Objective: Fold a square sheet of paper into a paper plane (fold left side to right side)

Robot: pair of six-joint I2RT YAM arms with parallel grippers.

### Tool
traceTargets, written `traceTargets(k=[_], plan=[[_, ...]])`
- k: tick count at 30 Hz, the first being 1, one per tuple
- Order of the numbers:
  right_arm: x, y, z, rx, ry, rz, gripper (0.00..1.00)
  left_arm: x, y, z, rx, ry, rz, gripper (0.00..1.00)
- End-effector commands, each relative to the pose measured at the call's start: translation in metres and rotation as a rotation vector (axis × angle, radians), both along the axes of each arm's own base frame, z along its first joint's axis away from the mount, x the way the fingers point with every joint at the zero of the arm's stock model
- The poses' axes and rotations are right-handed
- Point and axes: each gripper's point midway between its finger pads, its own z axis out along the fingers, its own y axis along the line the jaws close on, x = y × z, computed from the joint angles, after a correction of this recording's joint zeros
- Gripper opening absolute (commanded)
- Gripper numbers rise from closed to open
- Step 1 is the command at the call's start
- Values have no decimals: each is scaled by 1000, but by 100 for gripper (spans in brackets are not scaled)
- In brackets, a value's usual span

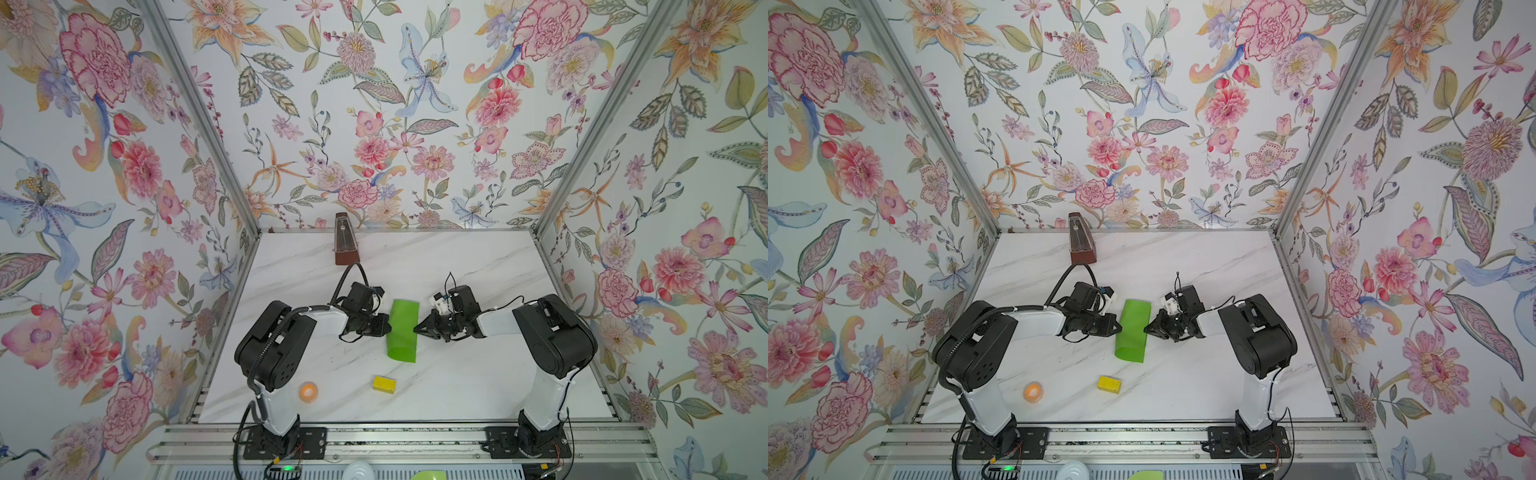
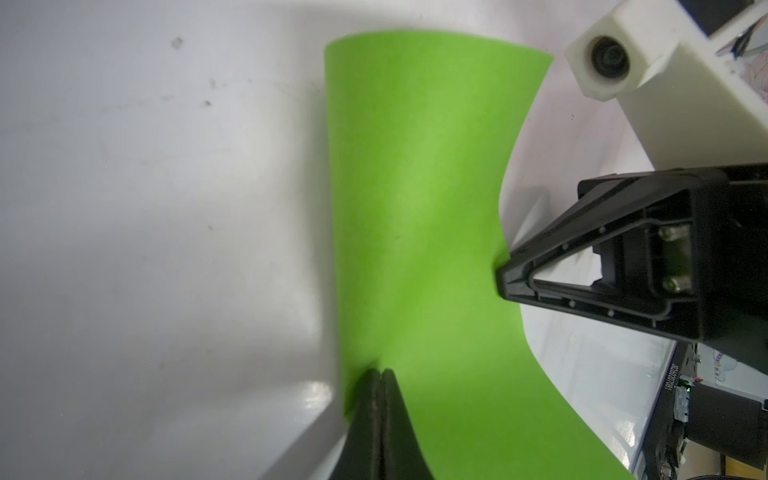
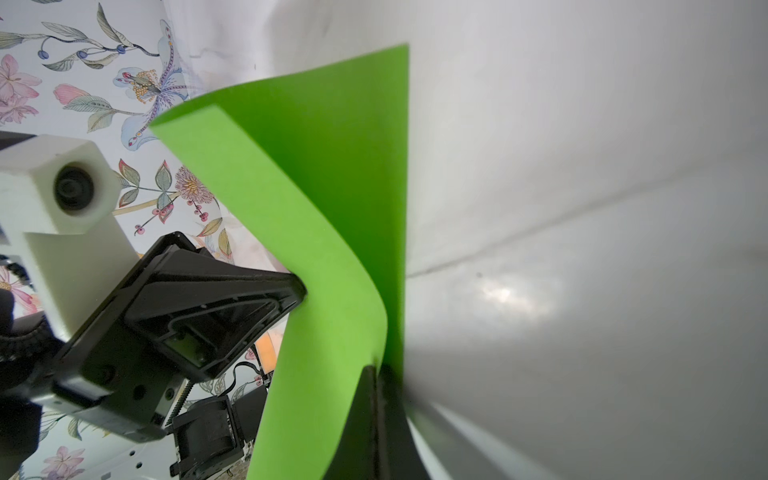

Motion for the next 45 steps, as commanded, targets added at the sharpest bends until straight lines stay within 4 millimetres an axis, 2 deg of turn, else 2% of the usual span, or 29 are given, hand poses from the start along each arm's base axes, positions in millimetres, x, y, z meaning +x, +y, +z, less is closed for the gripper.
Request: traceTargets(k=[1,8,13,23,31,34,37,41,43,45], plan=[[-13,-16,-25,-78,80,-27,0,-12,39,-39,173,78,65,5],[-10,-14,-22,-76,72,-20,0,-13,24,-36,69,96,71,3],[-10,-19,-20,-121,61,-17,0,-14,33,-44,119,110,106,0],[-10,-19,-20,-131,61,-8,0,-17,36,-45,121,122,122,0],[-12,-22,-27,-155,79,-11,0,-20,70,-49,262,111,176,0],[-12,-21,-26,-149,77,-5,0,-16,74,-42,261,93,188,0],[-12,-18,-24,-142,69,2,0,-5,55,-14,158,21,159,0],[-12,-18,-24,-142,70,4,0,5,18,27,24,-70,83,0],[-12,-18,-25,-143,71,4,0,6,2,37,-6,-86,45,0],[-12,-17,-25,-143,72,4,0,8,-10,39,-24,-77,22,0]])
